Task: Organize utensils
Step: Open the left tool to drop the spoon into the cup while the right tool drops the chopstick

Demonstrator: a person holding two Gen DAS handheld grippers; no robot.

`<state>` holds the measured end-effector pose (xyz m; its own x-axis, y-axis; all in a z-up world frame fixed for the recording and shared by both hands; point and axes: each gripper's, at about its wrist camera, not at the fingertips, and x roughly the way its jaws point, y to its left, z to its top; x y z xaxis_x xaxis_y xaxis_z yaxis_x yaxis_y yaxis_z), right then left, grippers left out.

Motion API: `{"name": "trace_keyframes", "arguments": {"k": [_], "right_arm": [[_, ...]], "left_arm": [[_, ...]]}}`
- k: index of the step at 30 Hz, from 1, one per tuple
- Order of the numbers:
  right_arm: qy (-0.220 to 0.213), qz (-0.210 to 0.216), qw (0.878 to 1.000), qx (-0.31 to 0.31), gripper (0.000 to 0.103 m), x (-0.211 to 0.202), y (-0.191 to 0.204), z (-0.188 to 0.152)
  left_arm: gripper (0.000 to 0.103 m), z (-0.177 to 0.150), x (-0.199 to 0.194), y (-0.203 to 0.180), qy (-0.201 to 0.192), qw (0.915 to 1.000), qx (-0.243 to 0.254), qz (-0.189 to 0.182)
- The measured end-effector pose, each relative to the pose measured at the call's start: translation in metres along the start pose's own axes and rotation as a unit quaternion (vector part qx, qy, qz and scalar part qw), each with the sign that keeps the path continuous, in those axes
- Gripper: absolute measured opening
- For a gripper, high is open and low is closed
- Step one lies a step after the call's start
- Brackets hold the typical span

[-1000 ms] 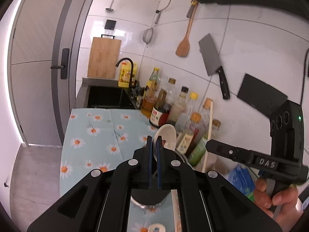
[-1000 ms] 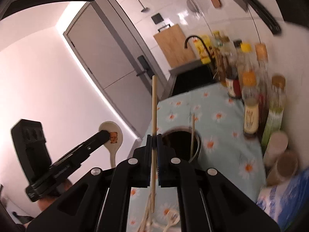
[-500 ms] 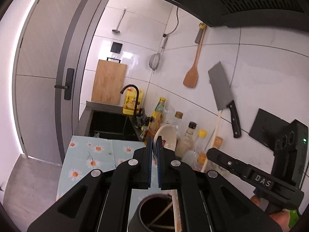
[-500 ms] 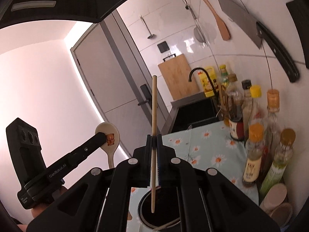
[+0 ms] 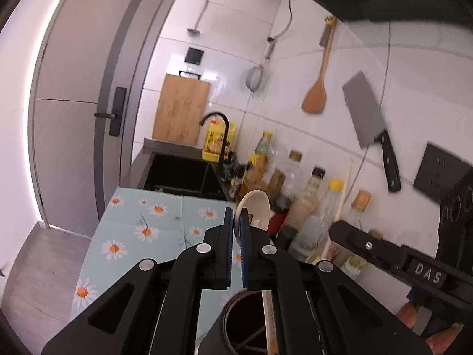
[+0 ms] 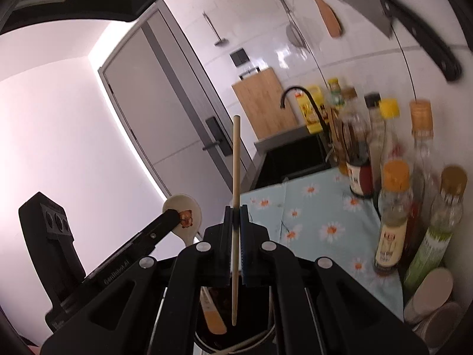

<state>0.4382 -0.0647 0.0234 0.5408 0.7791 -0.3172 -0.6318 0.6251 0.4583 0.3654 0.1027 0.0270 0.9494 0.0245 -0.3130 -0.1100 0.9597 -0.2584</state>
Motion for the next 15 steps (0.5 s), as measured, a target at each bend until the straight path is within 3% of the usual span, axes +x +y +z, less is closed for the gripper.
{"name": "trace_keyframes", "arguments": {"k": [11,12,13,15], "right_arm": [[0.028,-0.003,1.000,0.001,0.006,0.003,0.004,-0.018],[0.031,-0.001,1.000,0.004,0.010,0.003,0.004,-0.019],[0.037,0.002,0.999,0.008,0.018,0.003,0.004,-0.020],[0.040,0.002,0.999,0.009,0.018,0.001,0.005,-0.021]], "left_arm": [[0.008,-0.031,0.003,-0.009,0.035,0.9984,0.044,-0.002],[0.008,-0.032,0.003,-0.009,0.039,0.9983,0.043,-0.003],[0.014,-0.033,0.002,-0.009,0.045,0.9982,0.041,-0.005],[0.023,-0.035,-0.001,-0.007,0.047,0.9983,0.034,-0.008]]}}
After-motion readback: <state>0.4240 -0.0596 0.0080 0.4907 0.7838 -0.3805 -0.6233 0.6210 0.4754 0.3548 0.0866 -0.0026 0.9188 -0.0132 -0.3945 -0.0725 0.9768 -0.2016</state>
